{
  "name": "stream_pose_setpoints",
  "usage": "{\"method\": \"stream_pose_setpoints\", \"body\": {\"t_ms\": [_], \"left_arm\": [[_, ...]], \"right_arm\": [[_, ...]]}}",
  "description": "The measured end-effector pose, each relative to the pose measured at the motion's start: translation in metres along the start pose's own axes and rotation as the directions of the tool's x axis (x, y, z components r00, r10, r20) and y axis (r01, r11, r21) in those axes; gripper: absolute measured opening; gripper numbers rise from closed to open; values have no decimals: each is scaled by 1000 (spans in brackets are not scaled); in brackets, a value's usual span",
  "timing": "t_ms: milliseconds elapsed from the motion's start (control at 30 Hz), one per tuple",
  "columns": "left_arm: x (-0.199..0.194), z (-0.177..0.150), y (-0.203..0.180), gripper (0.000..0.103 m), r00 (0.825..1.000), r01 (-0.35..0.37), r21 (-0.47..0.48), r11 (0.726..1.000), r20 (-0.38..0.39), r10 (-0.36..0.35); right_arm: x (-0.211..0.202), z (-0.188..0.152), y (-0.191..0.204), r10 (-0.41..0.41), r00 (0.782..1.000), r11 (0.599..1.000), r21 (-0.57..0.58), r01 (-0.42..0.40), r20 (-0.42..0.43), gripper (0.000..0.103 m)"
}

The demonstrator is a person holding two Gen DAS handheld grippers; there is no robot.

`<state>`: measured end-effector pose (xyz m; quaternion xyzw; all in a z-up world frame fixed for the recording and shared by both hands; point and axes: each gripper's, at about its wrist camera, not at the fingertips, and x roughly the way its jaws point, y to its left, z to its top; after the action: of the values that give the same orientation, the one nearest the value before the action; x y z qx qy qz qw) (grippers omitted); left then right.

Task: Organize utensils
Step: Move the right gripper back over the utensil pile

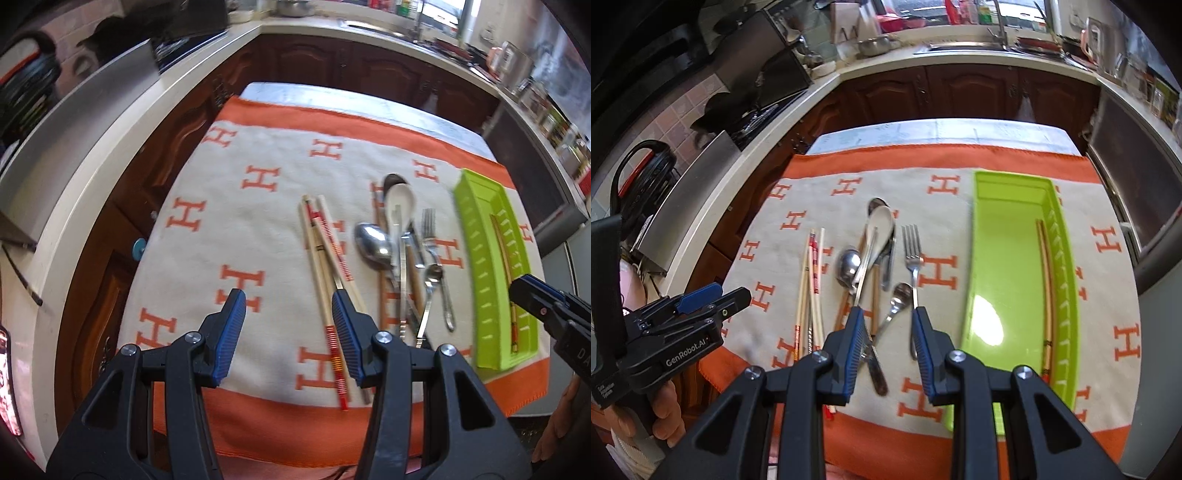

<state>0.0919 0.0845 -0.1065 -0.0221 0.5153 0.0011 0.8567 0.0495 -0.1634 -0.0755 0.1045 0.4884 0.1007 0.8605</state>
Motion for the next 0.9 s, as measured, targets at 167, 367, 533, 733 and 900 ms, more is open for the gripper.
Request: {"method": "stream_pose_setpoints", "body": {"t_ms": [167, 367, 533, 733, 900], "left_arm": [[21, -2, 19, 45, 998, 19, -40, 999, -52, -21], [55, -5, 19, 45, 982, 117, -54, 992, -142, -124], [79, -8, 5, 28, 971, 135, -23, 991, -195, -137], [102, -7, -1, 24, 959, 141, -34, 989, -242, -145], [109, -4, -4, 24, 955, 148, -34, 988, -255, -151]], "right_arm": [[17, 3, 6, 4, 1000, 1000, 7, -4, -17, 27], [46, 3, 19, 23, 996, 999, -33, -26, -81, 27], [65, -2, 28, 55, 991, 997, -55, -62, -125, 27], [82, -8, 37, 68, 985, 993, -90, -82, -157, 27], [93, -12, 41, 76, 980, 989, -109, -97, -184, 27]]}}
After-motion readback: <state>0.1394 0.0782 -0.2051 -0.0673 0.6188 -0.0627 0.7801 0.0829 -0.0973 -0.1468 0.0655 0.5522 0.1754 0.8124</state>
